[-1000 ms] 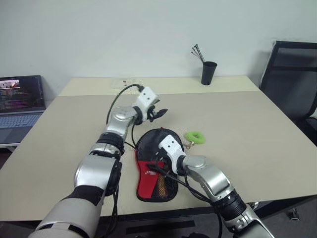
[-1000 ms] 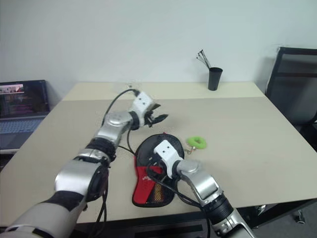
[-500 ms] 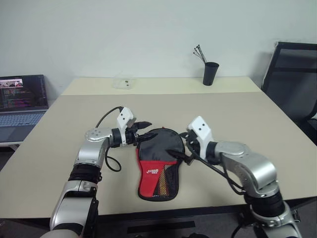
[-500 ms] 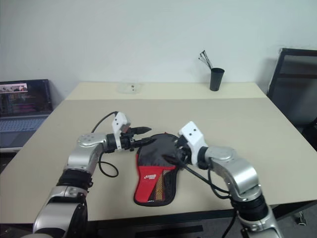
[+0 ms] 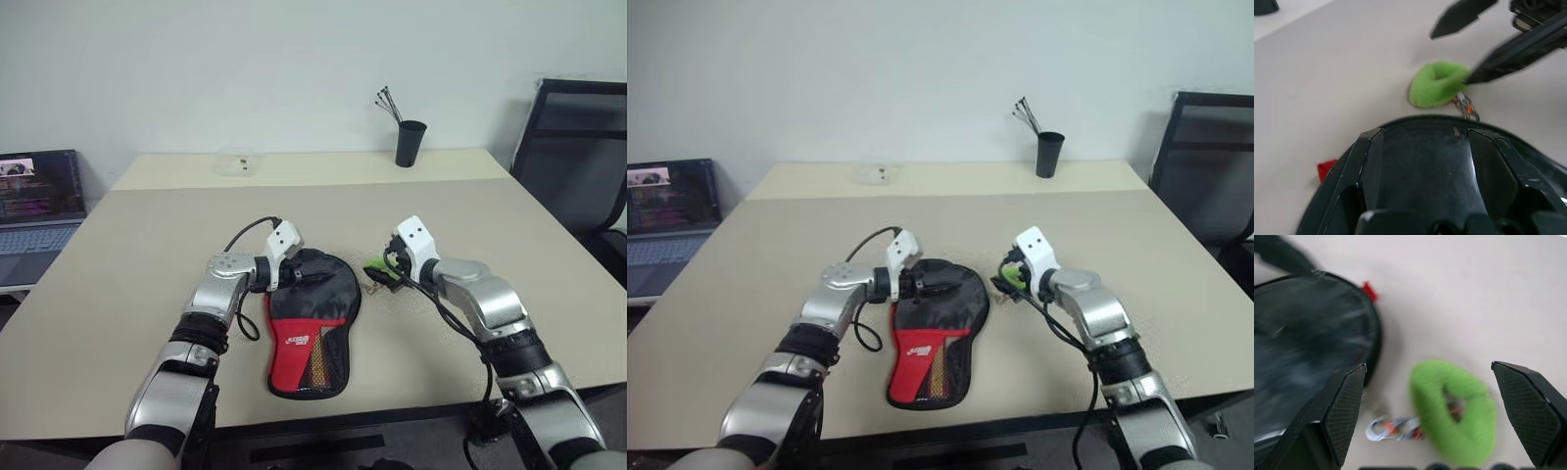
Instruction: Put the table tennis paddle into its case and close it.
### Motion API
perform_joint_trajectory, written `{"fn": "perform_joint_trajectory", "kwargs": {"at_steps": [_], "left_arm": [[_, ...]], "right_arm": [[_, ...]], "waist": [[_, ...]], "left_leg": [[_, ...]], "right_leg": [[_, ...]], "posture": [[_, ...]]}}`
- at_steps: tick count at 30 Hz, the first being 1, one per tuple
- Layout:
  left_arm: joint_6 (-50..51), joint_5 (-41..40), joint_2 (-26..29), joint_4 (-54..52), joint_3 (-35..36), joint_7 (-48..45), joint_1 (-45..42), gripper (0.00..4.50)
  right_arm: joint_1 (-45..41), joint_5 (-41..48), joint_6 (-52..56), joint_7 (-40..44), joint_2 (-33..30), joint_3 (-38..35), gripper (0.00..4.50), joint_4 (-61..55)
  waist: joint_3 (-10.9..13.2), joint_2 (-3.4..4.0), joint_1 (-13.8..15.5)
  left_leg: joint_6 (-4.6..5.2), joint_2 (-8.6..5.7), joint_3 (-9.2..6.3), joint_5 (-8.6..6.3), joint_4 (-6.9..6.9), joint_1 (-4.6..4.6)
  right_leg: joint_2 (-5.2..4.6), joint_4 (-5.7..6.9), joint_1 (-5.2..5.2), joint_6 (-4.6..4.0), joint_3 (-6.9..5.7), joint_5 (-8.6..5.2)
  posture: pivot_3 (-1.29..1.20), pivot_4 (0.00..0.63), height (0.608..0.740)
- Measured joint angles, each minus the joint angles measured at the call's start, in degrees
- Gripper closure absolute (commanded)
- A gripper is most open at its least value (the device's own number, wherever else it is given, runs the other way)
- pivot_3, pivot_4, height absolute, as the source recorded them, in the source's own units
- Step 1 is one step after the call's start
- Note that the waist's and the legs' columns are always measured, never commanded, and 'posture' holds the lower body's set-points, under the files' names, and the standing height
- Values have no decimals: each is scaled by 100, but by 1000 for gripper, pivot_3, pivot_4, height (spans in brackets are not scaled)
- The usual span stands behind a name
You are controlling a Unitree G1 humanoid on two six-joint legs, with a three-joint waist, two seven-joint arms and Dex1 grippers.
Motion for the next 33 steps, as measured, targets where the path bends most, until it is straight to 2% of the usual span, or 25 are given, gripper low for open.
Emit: {"fn": "perform_joint_trajectory", "kwargs": {"at_steps": [9,16,19,27,30,32,33], "left_arm": [[-136,41,-2,99,-21,-12,-4,1567],[-145,48,0,99,-33,-22,5,1567],[-205,83,1,100,-68,-33,63,1522],[-342,173,-34,136,-218,-136,179,1522],[-423,203,-135,279,-260,-135,177,1522],[-500,241,-196,433,-307,-142,177,1522],[-544,249,-208,461,-312,-147,172,1522]], "right_arm": [[-432,-56,-745,-541,248,-502,0,1909],[-532,-193,-983,-365,319,-465,0,2348],[-532,-216,-974,-293,353,-465,571,2342],[-530,-220,-946,-262,477,-466,3221,2310],[-506,-213,-911,-253,512,-467,4086,2244],[-467,-207,-809,-261,517,-473,4493,2116],[-441,-204,-758,-268,517,-478,4499,2049]], "waist": [[0,0,5],[0,1,0],[0,1,-2],[0,1,-2],[-1,2,6],[-1,2,7],[-1,2,7]], "left_leg": [[0,0,4,0,1,1],[0,0,5,0,1,2],[0,0,6,0,1,5],[0,1,6,0,1,6],[0,0,6,0,2,6],[0,0,5,0,2,5],[0,0,6,0,2,5]], "right_leg": [[-3,3,0,0,4,0],[-2,4,0,0,5,1],[-2,5,1,1,7,1],[-2,7,1,1,7,1],[-2,7,2,2,6,2],[-2,7,2,2,6,2],[-3,7,2,2,6,2]], "posture": [[0,150,740],[0,150,740],[0,150,740],[0,150,740],[0,150,740],[0,150,740],[0,150,740]]}}
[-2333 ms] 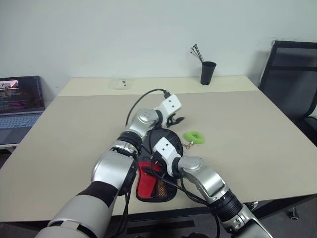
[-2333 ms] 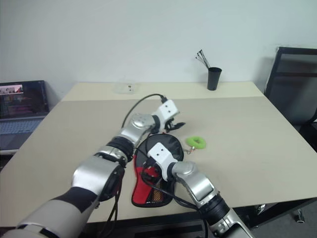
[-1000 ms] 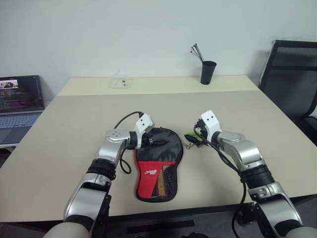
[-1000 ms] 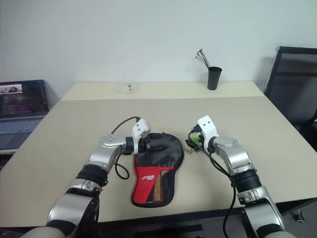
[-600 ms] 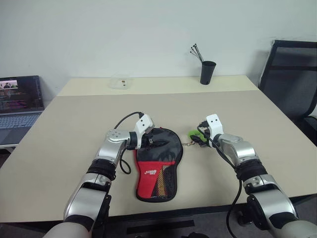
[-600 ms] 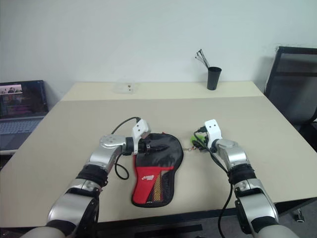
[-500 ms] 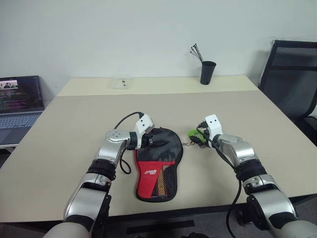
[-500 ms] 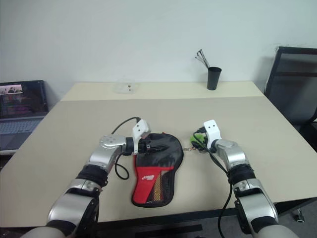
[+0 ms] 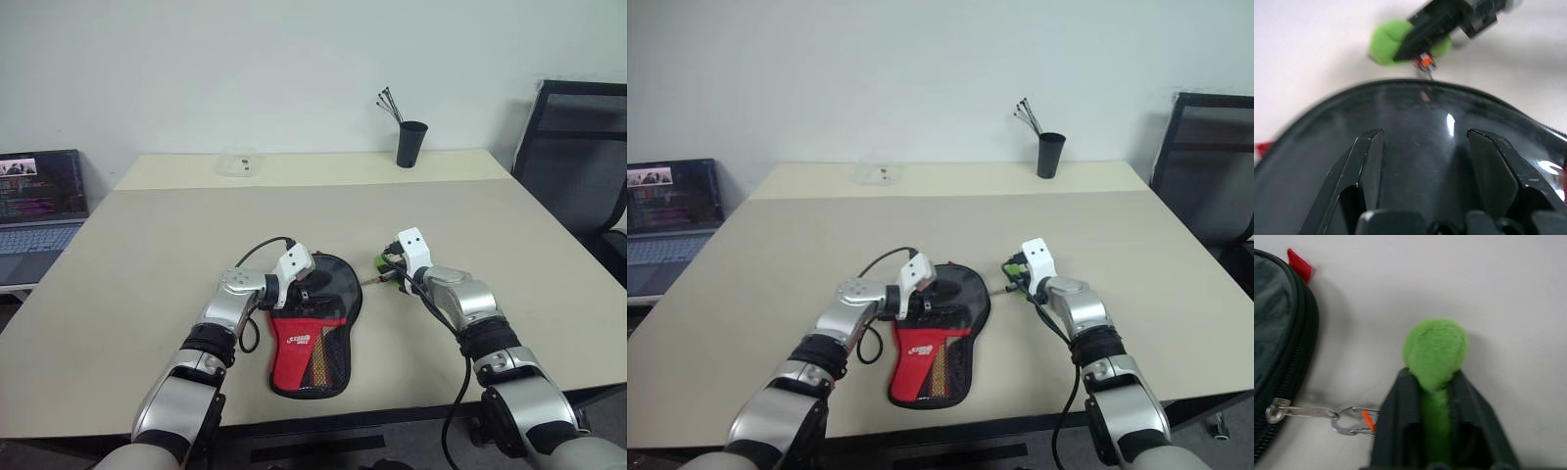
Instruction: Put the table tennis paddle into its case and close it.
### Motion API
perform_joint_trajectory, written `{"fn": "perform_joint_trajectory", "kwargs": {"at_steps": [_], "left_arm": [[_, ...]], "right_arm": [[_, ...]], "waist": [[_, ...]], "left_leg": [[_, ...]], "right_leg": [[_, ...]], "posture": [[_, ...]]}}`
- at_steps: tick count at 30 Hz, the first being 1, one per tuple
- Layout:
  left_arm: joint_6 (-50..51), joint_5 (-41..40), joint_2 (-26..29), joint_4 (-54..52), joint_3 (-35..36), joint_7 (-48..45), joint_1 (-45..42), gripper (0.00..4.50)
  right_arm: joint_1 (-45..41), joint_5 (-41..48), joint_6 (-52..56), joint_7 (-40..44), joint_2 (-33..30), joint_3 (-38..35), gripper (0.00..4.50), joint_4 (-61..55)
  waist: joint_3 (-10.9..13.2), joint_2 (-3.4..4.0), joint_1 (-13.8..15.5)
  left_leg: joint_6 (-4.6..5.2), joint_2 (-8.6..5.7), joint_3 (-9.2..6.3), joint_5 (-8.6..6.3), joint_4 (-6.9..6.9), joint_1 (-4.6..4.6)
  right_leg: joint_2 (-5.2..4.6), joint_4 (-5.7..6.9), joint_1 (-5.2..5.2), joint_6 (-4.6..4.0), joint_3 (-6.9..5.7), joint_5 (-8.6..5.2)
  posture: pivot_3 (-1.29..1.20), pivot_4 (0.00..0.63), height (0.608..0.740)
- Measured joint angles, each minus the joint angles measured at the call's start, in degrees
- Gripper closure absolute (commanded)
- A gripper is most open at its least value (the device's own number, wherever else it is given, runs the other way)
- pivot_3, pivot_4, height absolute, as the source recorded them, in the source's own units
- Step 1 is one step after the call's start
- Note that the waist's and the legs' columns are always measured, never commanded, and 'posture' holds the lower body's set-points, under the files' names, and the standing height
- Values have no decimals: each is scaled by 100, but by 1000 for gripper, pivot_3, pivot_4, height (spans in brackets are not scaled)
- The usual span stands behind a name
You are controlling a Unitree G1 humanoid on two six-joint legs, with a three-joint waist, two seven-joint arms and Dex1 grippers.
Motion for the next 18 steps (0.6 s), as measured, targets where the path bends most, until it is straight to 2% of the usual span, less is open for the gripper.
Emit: {"fn": "perform_joint_trajectory", "kwargs": {"at_steps": [8,13,18], "left_arm": [[-332,48,-26,205,-21,-8,-10,1522],[-352,61,-85,226,-53,-37,5,1522],[-349,82,-123,289,-76,-35,-13,1522]], "right_arm": [[499,94,769,-10,-130,-46,4499,-1087],[1512,488,2058,24,-466,-119,4499,-3365],[2191,838,3029,-125,-490,-112,4499,-4876]], "waist": [[-10,12,1],[-35,41,33],[-53,54,48]], "left_leg": [[0,-1,0,0,0,3],[1,-2,-1,-1,-2,0],[1,-5,-6,-1,1,3]], "right_leg": [[0,0,3,0,0,0],[0,-7,4,2,-1,0],[0,-6,8,3,-6,0]], "posture": [[0,150,740],[0,150,740],[0,150,740]]}}
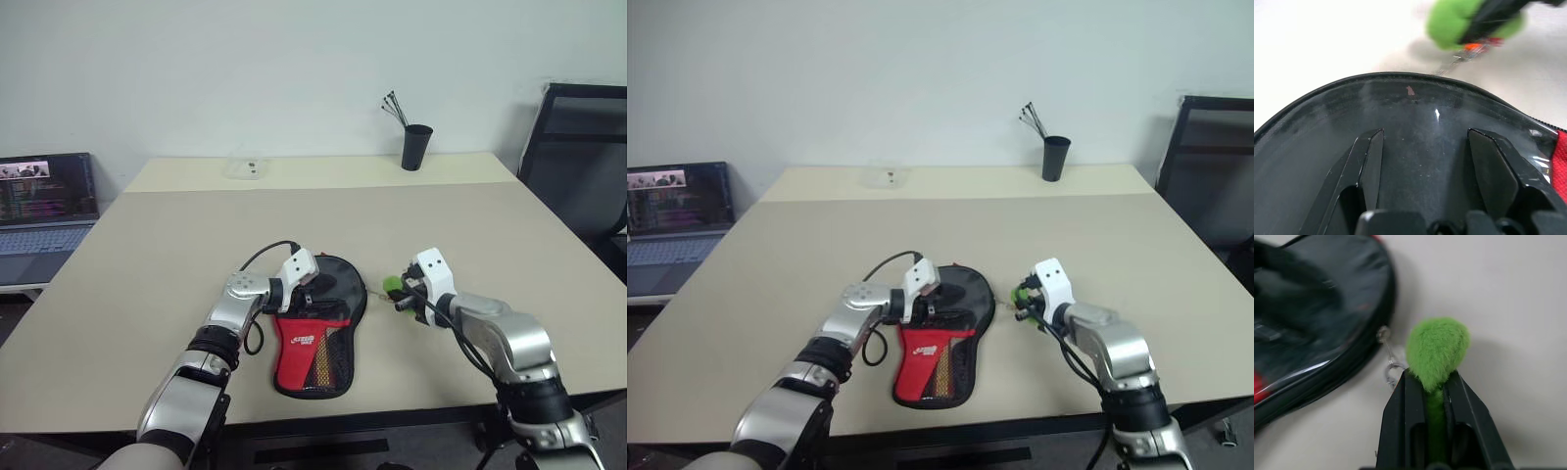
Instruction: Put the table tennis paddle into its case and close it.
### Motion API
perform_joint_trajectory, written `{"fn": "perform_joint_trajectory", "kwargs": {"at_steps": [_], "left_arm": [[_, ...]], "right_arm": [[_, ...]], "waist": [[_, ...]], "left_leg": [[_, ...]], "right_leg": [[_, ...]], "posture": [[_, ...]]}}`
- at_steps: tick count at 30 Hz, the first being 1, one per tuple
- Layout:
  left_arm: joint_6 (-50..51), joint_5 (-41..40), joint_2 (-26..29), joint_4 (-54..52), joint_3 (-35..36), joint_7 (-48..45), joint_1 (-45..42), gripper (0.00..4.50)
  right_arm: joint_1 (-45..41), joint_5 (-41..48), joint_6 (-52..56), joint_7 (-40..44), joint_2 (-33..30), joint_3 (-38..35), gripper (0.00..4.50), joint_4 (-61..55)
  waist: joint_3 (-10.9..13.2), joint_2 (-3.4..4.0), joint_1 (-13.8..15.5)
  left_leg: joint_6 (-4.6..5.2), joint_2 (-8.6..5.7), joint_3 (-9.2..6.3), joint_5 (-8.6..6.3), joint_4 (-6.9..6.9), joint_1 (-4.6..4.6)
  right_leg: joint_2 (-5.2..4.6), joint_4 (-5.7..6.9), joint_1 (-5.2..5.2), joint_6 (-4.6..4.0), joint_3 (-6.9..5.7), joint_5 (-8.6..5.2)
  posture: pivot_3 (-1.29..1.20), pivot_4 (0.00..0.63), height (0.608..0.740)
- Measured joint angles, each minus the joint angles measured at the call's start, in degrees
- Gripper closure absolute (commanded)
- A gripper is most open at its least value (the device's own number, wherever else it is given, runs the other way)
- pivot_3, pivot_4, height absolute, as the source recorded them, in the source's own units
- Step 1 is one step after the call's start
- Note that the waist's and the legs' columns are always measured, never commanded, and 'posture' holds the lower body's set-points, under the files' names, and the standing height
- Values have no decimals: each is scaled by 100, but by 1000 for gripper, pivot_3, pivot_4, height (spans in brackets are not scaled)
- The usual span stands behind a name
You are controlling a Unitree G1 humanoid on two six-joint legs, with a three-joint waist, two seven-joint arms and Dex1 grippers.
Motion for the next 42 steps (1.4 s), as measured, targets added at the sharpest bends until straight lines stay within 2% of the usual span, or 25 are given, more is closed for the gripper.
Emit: {"fn": "perform_joint_trajectory", "kwargs": {"at_steps": [7,18,33,42], "left_arm": [[-79,53,-49,20,-42,-29,-13,1522],[-201,179,-162,121,-164,32,-111,1522],[-228,242,-302,251,-179,94,-209,1522],[-233,284,-332,326,-179,194,-222,1522]], "right_arm": [[418,292,677,-146,40,35,4499,-975],[1012,1086,1329,126,-441,185,4499,-2097],[1519,1867,1390,442,-1158,208,4499,-2553],[1580,1622,711,369,-1160,948,4499,-2103]], "waist": [[-11,-1,31],[-31,-8,129],[-36,-15,176],[-52,-30,173]], "left_leg": [[0,-2,-1,0,-1,-1],[1,-7,-8,-2,-1,-4],[16,-13,-9,-12,-2,-10],[23,-12,-14,-17,0,7]], "right_leg": [[0,-3,1,0,0,0],[-1,-14,4,1,-5,-1],[-6,-39,11,6,-7,-4],[-6,-49,35,7,-13,-5]], "posture": [[0,150,740],[0,150,740],[0,150,740],[0,150,740]]}}
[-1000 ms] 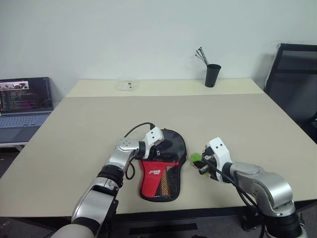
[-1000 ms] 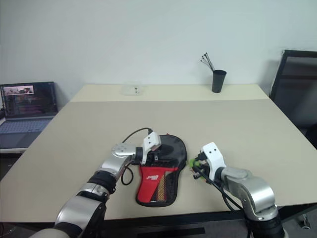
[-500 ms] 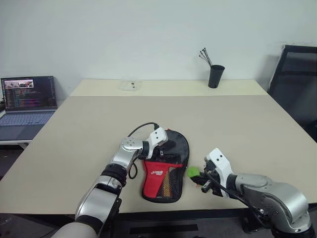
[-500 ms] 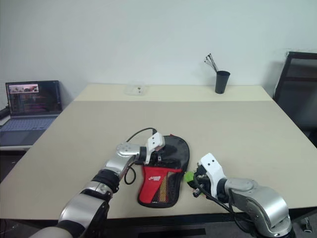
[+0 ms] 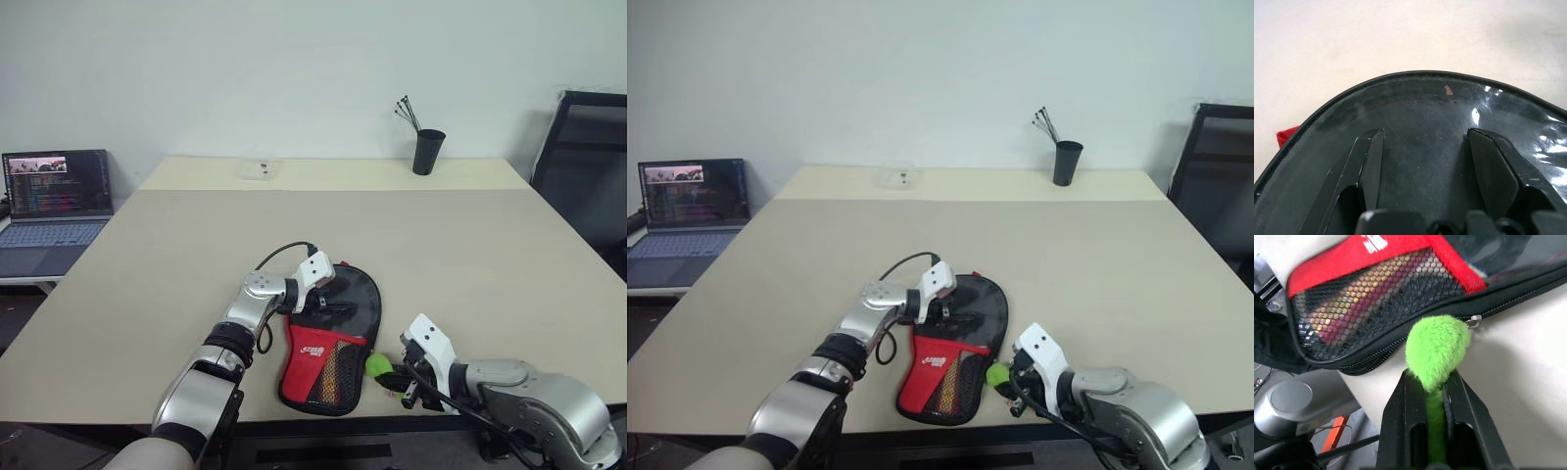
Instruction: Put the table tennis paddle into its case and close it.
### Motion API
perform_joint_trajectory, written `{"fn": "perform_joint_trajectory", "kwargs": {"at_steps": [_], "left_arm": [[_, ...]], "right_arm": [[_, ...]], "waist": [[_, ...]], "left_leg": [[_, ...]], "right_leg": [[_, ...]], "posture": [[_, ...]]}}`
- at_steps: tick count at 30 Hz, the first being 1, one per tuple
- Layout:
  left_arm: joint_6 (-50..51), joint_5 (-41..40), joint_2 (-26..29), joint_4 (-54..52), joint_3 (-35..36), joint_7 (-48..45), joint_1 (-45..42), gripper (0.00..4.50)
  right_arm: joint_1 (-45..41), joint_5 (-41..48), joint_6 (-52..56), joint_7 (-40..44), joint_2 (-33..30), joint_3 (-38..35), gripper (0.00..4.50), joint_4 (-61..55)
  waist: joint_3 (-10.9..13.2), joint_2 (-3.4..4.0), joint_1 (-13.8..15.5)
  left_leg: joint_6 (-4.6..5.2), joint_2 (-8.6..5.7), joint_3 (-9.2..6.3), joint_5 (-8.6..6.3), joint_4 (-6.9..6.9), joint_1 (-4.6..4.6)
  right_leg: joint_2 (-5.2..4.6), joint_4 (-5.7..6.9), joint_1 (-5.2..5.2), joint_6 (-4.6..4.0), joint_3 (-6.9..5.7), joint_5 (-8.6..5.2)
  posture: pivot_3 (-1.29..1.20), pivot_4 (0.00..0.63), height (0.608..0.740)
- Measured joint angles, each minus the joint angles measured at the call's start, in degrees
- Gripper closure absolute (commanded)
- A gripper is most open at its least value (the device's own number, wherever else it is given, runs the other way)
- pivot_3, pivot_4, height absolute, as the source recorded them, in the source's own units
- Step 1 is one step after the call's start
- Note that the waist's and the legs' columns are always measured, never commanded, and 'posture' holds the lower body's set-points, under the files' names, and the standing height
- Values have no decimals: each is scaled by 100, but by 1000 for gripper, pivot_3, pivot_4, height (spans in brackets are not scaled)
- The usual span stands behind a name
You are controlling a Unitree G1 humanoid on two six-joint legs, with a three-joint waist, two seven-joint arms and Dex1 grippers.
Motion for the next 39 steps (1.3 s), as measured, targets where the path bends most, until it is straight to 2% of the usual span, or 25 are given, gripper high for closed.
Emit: {"fn": "perform_joint_trajectory", "kwargs": {"at_steps": [10,24,32,39], "left_arm": [[-6,40,-29,1,-1,44,1,1522],[-24,149,-84,73,-1,113,-42,1522],[-30,227,-190,116,-28,139,-93,1522],[-32,231,-241,147,-61,175,-117,1522]], "right_arm": [[70,304,0,199,-176,-56,4499,-215],[299,1487,318,752,-518,-164,4499,-615],[292,1593,343,423,-256,-90,4499,-615],[243,1931,558,331,-330,-332,2263,-652]], "waist": [[-2,-2,1],[-4,-4,0],[-4,-5,0],[-4,-5,0]], "left_leg": [[0,1,-13,0,-1,2],[0,2,-25,0,2,17],[0,2,-27,0,2,18],[-1,3,-27,0,2,19]], "right_leg": [[-1,-7,13,-1,-18,0],[-3,-5,31,-1,-33,0],[-4,-9,37,-1,-36,0],[-5,-10,37,-1,-36,0]], "posture": [[0,150,740],[0,150,740],[0,150,740],[0,150,740]]}}
